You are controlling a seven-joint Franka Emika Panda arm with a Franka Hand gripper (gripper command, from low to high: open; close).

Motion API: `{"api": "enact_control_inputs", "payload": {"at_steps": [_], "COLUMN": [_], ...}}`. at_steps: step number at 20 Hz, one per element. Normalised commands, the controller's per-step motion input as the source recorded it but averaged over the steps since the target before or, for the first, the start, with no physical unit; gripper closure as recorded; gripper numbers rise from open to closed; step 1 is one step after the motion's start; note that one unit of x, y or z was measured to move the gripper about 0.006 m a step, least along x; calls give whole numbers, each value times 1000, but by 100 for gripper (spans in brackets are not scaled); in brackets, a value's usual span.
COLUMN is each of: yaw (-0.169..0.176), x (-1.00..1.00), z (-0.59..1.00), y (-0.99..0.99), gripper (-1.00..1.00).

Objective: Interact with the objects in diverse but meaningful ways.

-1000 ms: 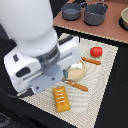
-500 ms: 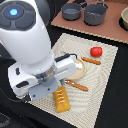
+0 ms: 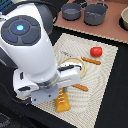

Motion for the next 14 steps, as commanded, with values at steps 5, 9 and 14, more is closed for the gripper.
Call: {"api": "enact_control_inputs", "payload": {"at_steps": [5, 9, 14], "yaw": [-30, -11, -10], "x": [619, 486, 438], "z": [-40, -191, -256], "y": [-27, -51, -36], "gripper": [-100, -100, -100]}}
